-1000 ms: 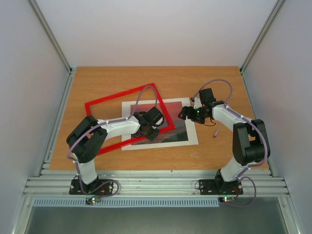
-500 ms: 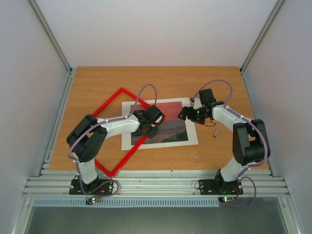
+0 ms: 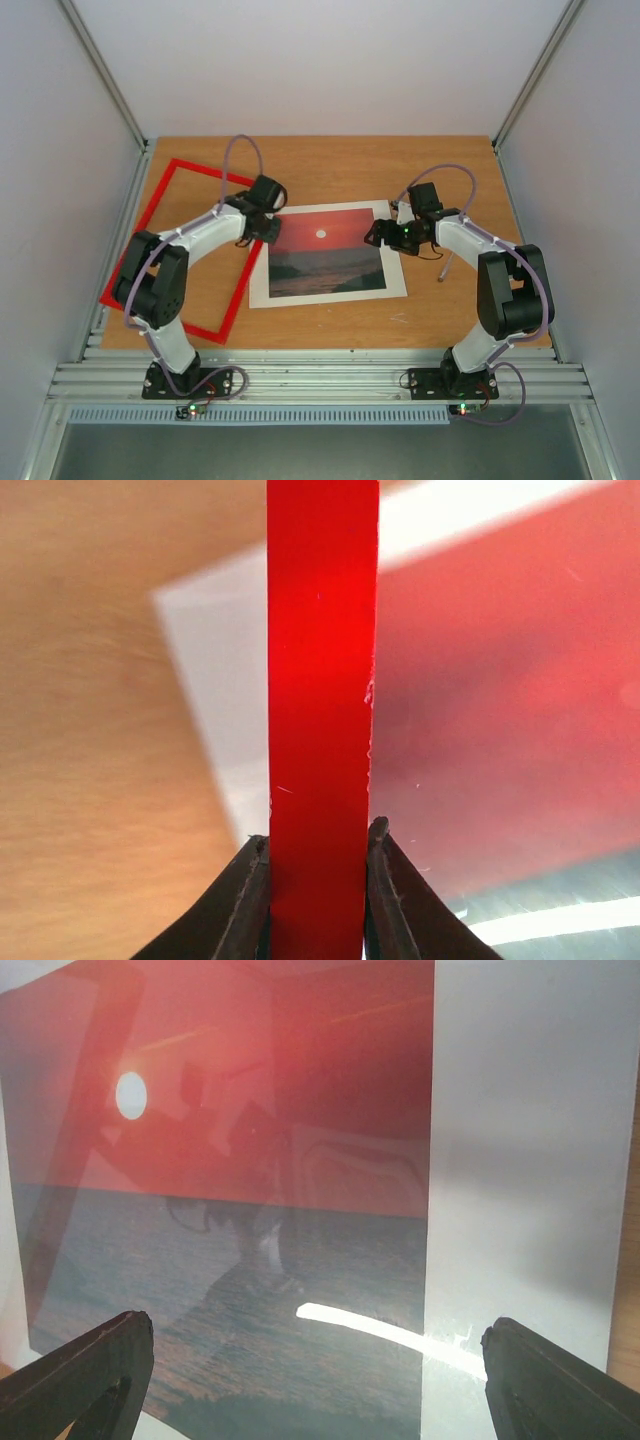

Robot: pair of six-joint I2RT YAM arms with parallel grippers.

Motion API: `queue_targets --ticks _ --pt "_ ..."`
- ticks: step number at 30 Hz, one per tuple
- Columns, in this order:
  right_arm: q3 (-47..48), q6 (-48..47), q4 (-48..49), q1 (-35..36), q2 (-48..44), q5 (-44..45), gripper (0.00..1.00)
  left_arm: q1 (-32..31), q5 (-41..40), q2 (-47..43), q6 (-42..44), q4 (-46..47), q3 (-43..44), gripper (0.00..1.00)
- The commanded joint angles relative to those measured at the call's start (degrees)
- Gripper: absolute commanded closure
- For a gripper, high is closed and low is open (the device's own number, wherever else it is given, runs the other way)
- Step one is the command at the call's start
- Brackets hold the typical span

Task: Take the photo out of the frame

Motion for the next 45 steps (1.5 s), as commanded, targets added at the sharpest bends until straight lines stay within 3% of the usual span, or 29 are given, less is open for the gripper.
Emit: queue_targets --ticks 1,12,25,37,45 --pt "-1.1 1.6 1.5 -0.3 -1.7 -1.9 0.1 6.1 -4.2 1.6 4.1 -0.5 6.3 0.85" --pt "-3.1 3.6 2.7 -0.3 -3.5 -0.1 0.1 16.6 0.8 11.9 1.8 -4.2 17.8 0.84" --pt "-3.5 3.5 2.2 -0.3 -3.4 1.2 0.1 19.4 2.6 22.1 -3.8 -9.7 26.2 0.8" --pt "-4.3 3.0 0.1 -0.3 -5.5 4.3 0.1 19.1 -1.2 19.0 -7.8 -11.4 24.5 0.53" --pt "-6.6 3.4 -2.2 -1.2 -9.0 6.0 0.1 13.8 -2.0 6.7 -11.3 -12.5 17.7 0.36"
